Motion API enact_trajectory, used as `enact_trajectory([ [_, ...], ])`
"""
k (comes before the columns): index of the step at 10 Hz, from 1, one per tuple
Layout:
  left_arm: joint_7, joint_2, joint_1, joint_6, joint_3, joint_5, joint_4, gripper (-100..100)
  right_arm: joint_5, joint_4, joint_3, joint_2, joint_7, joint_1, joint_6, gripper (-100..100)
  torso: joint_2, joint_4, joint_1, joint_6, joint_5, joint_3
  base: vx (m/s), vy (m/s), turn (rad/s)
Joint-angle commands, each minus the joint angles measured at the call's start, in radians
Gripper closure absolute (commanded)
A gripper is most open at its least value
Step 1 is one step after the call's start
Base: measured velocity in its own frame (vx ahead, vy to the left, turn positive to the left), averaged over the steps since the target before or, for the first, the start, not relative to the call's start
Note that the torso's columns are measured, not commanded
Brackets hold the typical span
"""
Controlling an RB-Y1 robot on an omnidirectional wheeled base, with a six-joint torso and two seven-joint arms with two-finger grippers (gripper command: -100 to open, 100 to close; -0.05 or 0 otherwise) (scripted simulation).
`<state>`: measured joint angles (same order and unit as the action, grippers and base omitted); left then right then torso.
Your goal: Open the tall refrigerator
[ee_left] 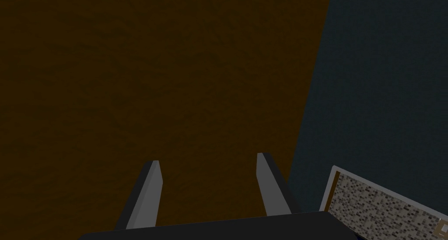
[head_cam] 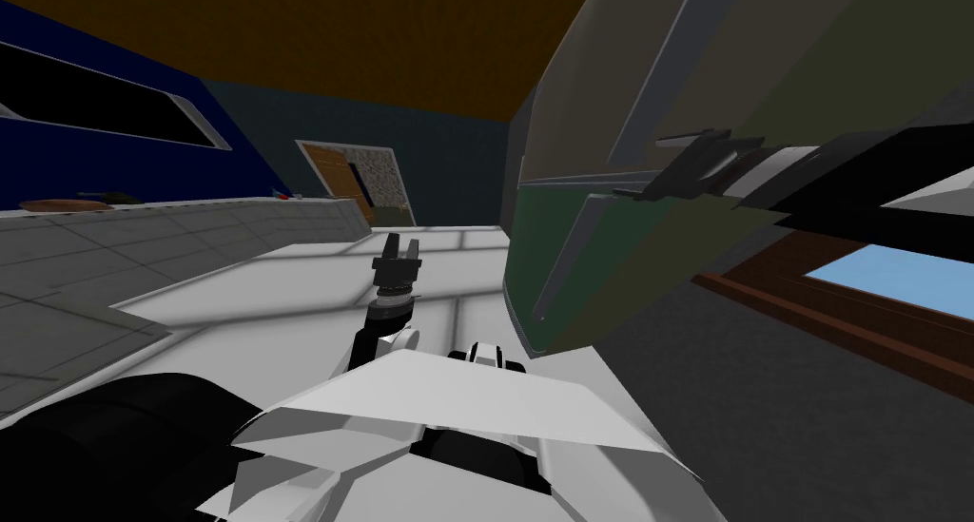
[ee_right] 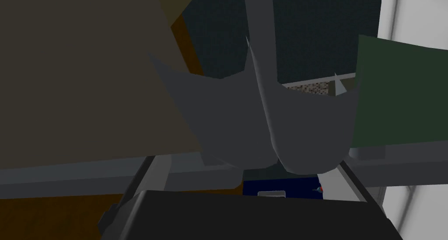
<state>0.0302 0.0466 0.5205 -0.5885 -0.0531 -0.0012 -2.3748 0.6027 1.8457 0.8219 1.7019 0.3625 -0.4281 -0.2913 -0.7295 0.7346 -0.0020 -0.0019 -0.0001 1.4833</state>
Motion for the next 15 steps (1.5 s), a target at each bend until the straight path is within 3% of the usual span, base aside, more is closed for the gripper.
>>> enact_trajectory([
  [1, 0.0, 0.0, 0.0, 0.0, 0.0, 0.0, 0.0, 0, -0.029, -0.058, 0.001, 0.067, -0.029, -0.005, -0.024, -100, 0.0, 0.0, 0.0, 0.0, 0.0, 0.0, -0.015, 0.023, -0.059],
  [8, 0.0, 0.0, 0.0, 0.0, 0.0, 0.0, 0.0, 0, -0.103, -0.204, 0.004, 0.233, -0.102, -0.02, -0.098, -100, -0.003, 0.001, 0.0, 0.001, 0.0, -0.002, -0.015, 0.021, -0.05],
  [11, 0.0, 0.0, 0.0, 0.0, 0.0, 0.0, 0.0, 0, -0.127, -0.252, 0.005, 0.284, -0.126, -0.024, -0.121, -100, -0.004, 0.002, 0.0, 0.001, 0.0, -0.004, -0.011, 0.016, -0.038],
  [12, 0.0, 0.0, 0.0, 0.0, 0.0, 0.0, 0.0, 0, -0.122, -0.24, 0.005, 0.273, -0.12, -0.024, -0.119, -100, -0.005, 0.002, 0.0, 0.001, 0.0, -0.004, -0.008, 0.008, -0.009],
  [14, 0.0, 0.0, 0.0, 0.0, 0.0, 0.0, 0.0, 0, -0.117, -0.288, -0.01, 0.325, -0.144, -0.039, -0.086, -100, -0.005, 0.001, 0.001, -0.001, 0.0, -0.003, -0.046, -0.009, 0.231],
  [15, 0.0, 0.0, 0.0, 0.0, 0.0, 0.0, 0.0, 0, -0.128, -0.279, -0.007, 0.311, -0.128, -0.04, -0.103, -100, -0.001, 0.0, 0.003, -0.004, 0.003, 0.0, -0.041, -0.017, 0.054],
])
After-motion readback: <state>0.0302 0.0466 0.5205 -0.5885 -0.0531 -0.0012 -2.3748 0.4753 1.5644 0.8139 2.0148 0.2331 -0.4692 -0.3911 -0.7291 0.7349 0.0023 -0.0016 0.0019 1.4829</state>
